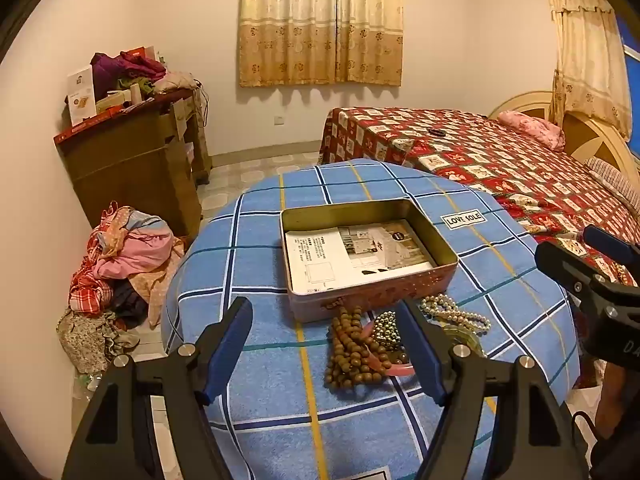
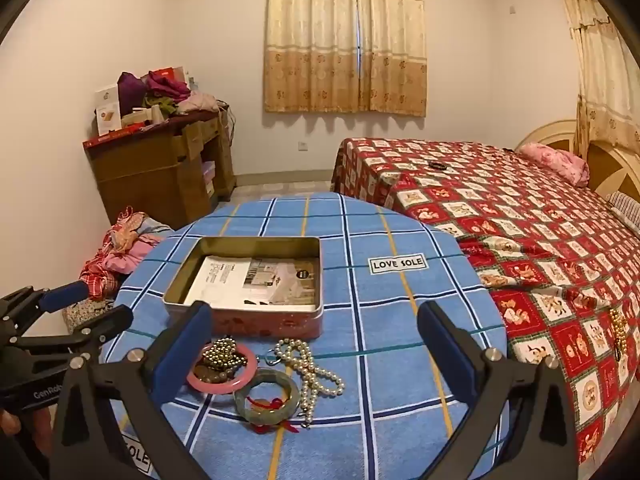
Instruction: Organize jewelry
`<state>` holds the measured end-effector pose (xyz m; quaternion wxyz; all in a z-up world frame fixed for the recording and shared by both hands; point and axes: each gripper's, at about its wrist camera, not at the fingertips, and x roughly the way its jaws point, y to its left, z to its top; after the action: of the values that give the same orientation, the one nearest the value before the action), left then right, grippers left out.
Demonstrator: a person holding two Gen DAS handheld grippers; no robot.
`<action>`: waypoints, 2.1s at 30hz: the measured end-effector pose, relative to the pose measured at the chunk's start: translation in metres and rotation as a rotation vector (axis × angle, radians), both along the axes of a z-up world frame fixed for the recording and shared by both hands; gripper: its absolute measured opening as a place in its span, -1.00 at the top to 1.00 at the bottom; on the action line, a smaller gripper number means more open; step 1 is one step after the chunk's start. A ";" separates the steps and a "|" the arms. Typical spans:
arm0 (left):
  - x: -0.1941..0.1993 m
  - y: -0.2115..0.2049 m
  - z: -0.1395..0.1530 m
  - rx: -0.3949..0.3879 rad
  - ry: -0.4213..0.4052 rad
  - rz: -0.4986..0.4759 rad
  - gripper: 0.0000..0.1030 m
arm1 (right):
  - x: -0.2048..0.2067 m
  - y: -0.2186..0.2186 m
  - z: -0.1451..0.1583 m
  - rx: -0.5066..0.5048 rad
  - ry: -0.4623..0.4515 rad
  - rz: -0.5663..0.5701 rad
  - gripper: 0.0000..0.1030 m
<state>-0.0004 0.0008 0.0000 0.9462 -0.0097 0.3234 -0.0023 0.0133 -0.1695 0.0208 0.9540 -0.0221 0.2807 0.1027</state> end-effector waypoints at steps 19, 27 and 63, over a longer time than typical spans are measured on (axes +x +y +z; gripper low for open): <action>-0.001 -0.005 0.000 0.024 0.011 -0.012 -0.44 | -0.001 -0.006 -0.003 0.011 0.005 -0.013 -1.00; -0.001 -0.005 0.003 0.028 0.003 -0.009 -0.44 | -0.001 -0.008 -0.003 0.013 0.006 -0.019 -1.00; -0.001 0.000 0.006 0.027 -0.008 -0.002 -0.44 | -0.003 -0.007 -0.003 0.030 0.015 -0.018 -1.00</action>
<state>-0.0017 0.0009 0.0061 0.9475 0.0034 0.3198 0.0011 0.0101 -0.1767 0.0179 0.9530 -0.0043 0.2866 0.0985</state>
